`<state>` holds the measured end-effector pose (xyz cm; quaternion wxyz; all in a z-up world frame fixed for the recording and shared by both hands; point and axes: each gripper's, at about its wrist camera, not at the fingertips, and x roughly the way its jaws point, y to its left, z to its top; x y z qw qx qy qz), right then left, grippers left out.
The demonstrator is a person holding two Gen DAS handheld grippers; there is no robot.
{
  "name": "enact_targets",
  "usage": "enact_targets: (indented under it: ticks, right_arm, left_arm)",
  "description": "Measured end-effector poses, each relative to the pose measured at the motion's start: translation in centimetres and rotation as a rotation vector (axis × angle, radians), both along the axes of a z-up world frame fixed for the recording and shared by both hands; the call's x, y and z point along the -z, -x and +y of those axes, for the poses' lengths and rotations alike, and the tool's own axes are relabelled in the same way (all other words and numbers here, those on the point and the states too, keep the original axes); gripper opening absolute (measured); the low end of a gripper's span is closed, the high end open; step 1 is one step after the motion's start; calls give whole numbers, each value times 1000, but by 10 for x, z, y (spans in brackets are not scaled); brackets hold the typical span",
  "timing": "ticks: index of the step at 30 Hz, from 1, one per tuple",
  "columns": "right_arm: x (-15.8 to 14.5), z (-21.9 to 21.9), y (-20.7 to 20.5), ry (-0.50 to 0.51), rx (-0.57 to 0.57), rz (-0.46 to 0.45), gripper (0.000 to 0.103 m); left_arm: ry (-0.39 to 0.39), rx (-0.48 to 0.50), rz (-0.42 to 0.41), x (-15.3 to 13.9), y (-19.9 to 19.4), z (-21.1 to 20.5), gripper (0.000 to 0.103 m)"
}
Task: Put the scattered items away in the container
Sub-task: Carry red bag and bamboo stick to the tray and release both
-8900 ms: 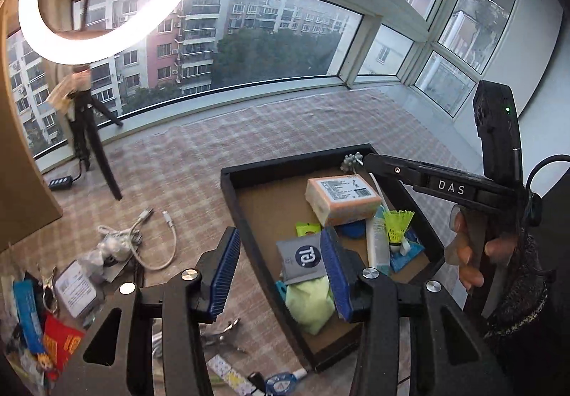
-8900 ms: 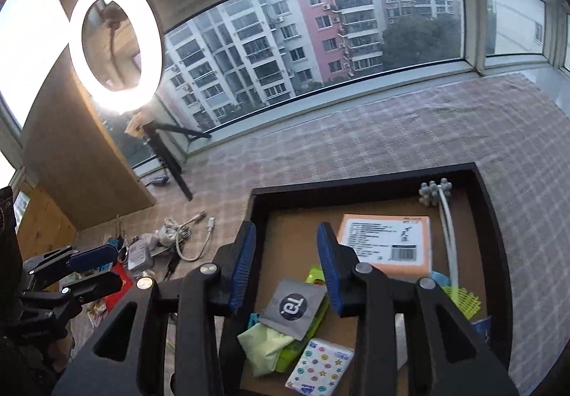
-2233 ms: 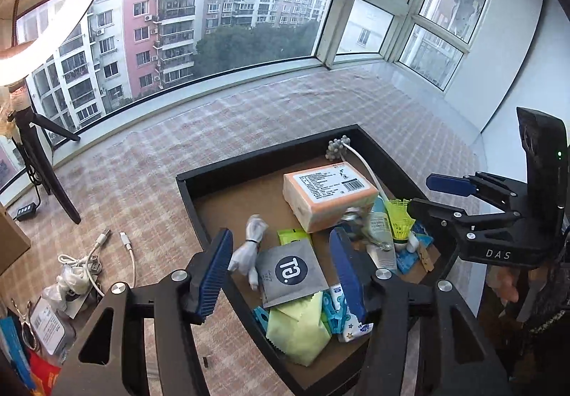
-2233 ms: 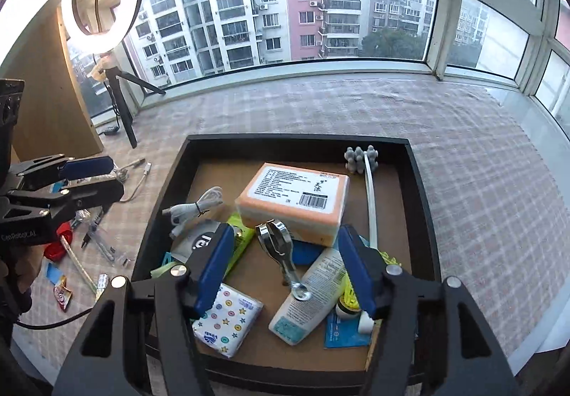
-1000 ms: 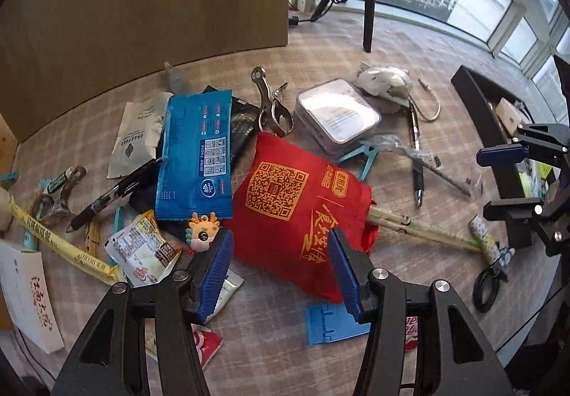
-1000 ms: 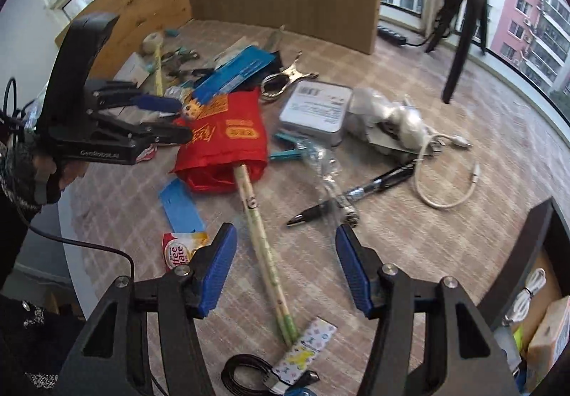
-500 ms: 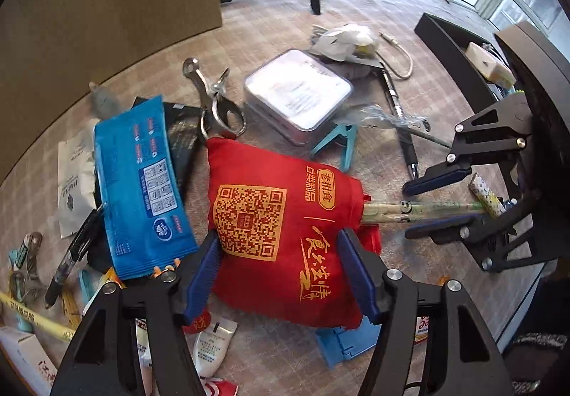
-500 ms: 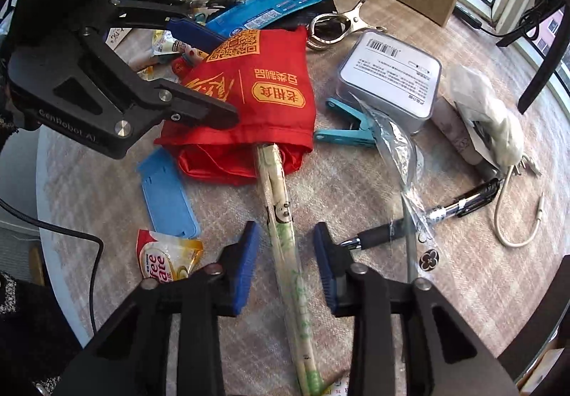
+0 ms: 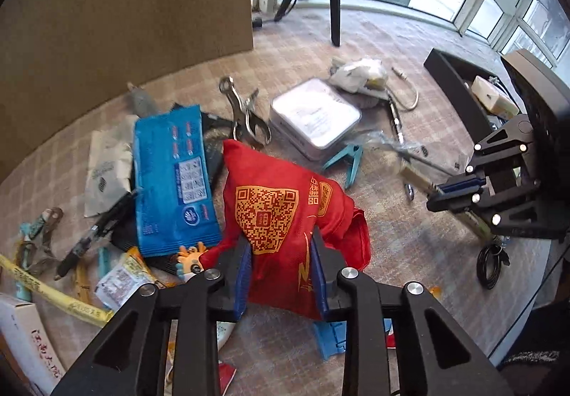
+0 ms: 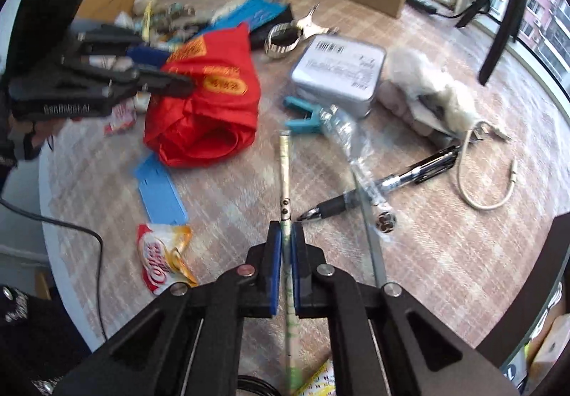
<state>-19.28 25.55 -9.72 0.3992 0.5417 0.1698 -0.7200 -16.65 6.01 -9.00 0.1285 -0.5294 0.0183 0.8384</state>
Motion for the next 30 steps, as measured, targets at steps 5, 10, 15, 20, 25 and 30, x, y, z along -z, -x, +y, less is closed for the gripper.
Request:
enact_targets:
  ticks: [5, 10, 15, 20, 25, 30]
  right_arm:
    - [-28, 22, 9, 104, 100, 30, 5]
    - [-58, 45, 28, 222, 224, 33, 5]
    - [-91, 81, 40, 331, 330, 39, 5]
    - [-123, 138, 40, 357, 442, 91, 5]
    - [-144, 221, 28, 334, 598, 145, 5]
    - [-159, 307, 9, 282, 755, 195, 5]
  left_arm:
    - [-16, -37, 81, -31, -7, -2, 27]
    - [-39, -47, 153, -60, -6, 6, 27]
    - [-92, -23, 216, -88, -3, 30, 27]
    - [-127, 71, 253, -102, 0, 81, 27]
    - [-197, 185, 252, -108, 8, 143, 27]
    - [-250, 292, 246, -111, 12, 207, 27]
